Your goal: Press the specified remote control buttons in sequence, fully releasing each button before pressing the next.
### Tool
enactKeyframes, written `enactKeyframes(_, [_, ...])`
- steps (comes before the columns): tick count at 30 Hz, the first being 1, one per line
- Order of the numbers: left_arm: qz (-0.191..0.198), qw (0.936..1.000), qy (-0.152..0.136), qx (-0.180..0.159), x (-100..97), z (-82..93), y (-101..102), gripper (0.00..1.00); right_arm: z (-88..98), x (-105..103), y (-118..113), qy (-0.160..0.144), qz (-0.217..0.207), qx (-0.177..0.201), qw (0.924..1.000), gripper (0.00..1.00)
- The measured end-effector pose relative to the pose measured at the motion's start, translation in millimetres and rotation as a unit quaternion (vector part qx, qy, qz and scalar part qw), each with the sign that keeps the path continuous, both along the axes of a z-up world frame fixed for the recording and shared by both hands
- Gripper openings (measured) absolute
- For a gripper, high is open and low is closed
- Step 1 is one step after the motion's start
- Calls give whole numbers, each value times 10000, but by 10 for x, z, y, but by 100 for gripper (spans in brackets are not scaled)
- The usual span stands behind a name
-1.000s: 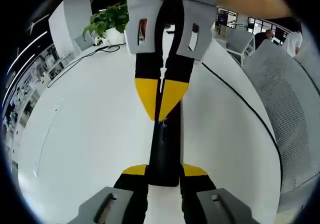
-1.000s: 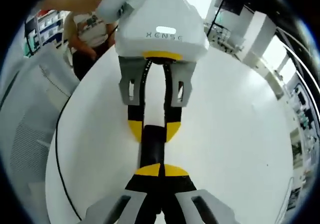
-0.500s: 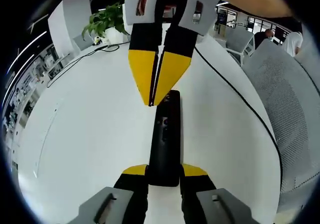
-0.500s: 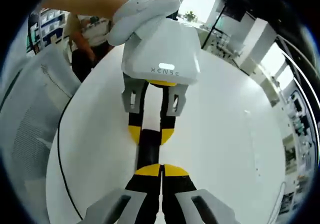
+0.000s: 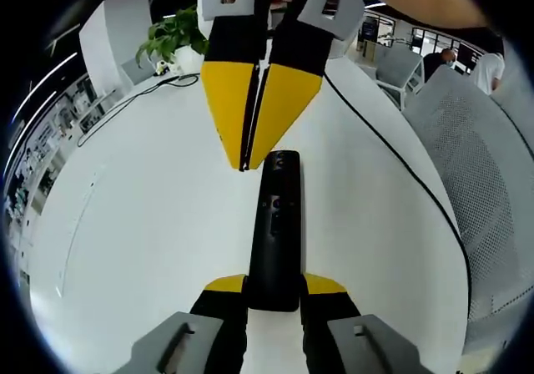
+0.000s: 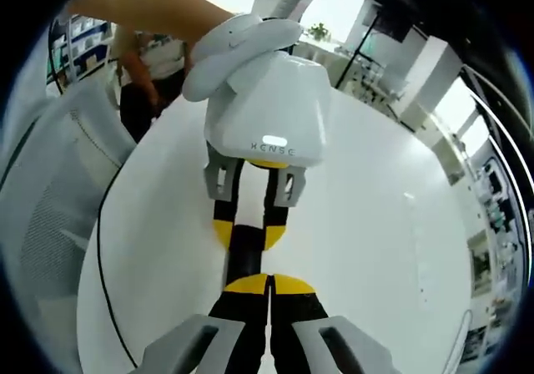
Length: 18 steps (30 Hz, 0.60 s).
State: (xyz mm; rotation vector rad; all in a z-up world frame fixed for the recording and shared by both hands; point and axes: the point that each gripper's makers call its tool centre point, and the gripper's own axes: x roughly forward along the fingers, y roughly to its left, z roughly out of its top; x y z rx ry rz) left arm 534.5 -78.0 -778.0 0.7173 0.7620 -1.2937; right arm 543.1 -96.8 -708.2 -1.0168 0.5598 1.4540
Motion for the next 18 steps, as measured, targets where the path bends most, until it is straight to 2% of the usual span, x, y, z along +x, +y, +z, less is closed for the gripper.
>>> enactKeyframes(12, [-5, 10000, -3, -6, -4, 4, -3, 23, 23, -3, 46, -34, 103, 15, 9999, 0])
enactKeyframes(18, [4, 10000, -4, 13, -3, 4, -2, 23, -58, -22, 49, 31, 116, -23, 9999, 0])
